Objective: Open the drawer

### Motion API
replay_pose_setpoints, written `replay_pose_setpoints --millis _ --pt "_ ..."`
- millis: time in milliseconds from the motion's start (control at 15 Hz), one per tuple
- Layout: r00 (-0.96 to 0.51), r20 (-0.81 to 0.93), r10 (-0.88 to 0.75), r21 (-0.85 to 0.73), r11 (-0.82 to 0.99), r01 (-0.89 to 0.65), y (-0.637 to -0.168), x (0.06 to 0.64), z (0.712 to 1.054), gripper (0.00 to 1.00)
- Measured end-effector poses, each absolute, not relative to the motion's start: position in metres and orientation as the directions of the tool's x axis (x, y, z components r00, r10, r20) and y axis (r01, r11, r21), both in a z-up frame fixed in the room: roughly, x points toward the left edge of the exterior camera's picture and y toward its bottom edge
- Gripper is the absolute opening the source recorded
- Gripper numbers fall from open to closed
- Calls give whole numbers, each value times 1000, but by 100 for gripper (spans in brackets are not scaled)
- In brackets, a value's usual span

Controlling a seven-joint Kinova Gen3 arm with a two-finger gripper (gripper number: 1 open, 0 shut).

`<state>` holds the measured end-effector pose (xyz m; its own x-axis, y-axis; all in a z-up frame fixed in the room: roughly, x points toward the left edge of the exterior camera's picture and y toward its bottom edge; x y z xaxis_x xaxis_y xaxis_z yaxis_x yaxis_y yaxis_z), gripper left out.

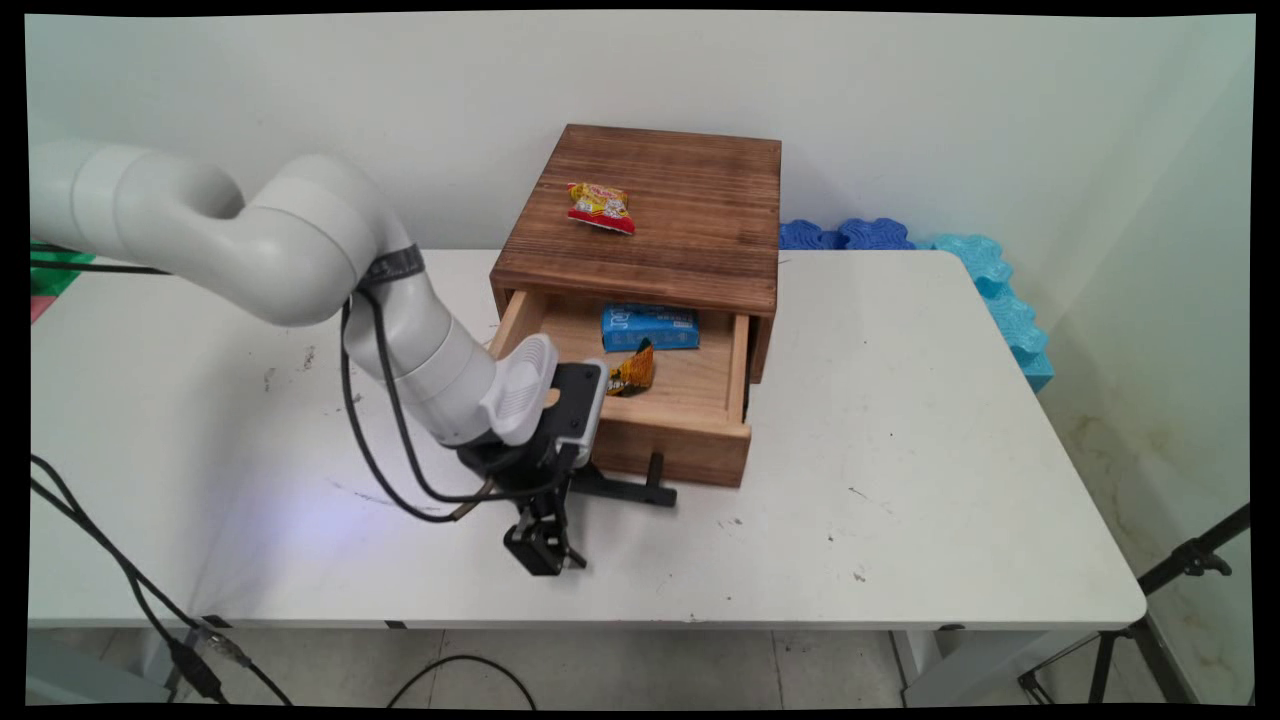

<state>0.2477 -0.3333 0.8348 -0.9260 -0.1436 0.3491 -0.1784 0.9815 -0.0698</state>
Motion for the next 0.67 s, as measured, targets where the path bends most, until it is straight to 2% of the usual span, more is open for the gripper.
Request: replay_pose_setpoints --millis 667 --pt "-924 353 -145 -21 986 -163 -289 247 839 100"
